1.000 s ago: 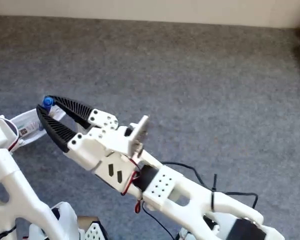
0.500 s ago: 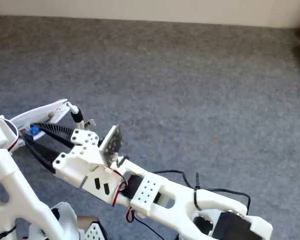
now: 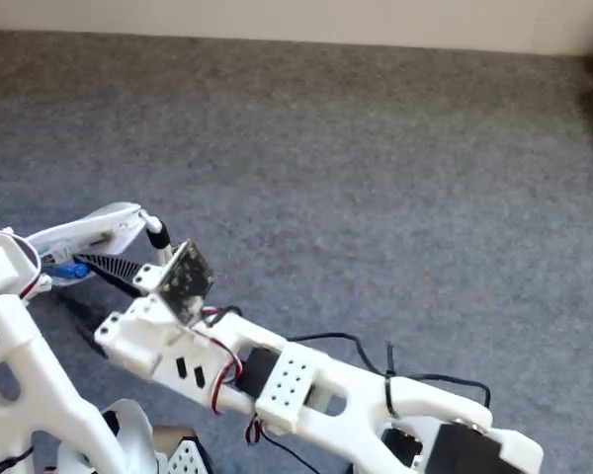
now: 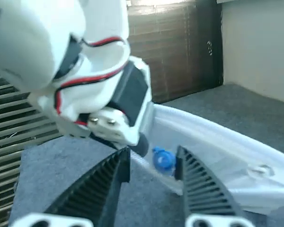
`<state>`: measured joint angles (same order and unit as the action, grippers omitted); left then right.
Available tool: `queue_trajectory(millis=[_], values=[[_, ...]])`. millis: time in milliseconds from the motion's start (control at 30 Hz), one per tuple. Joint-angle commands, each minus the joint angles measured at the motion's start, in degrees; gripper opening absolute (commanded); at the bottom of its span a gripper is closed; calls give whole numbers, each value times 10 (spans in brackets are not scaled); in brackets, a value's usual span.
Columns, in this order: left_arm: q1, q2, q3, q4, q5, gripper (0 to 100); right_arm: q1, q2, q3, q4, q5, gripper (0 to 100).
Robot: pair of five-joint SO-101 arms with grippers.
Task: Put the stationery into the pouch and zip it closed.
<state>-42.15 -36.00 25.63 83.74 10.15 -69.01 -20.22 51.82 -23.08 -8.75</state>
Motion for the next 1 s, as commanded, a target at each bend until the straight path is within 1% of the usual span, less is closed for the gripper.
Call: queue_trajectory(millis=[0,200,300,400,500,533,600,833,867,967], values=[[-9,11,3,-16,5,5,-5,-55,-14,71,-5,224],[-7,11,3,-16,6,5,-7,-164,-15,166,-5,197],[-7,11,3,-16,6,5,-4,-210,-15,196,-5,166],[-7,11,3,-16,7,5,-3,-248,-15,218,-5,112],[-7,11,3,-16,7,5,15,-276,-15,226,-5,14],[-7,11,3,-16,7,5,23,-281,-15,226,-5,0],[-7,11,3,-16,7,5,38,-286,-15,226,-5,9],[-7,11,3,-16,7,5,47,-285,-12,228,-5,4],[-7,11,3,-16,7,5,51,-285,-13,237,-5,4],[-7,11,3,-16,7,5,59,-285,-34,309,-2,4]])
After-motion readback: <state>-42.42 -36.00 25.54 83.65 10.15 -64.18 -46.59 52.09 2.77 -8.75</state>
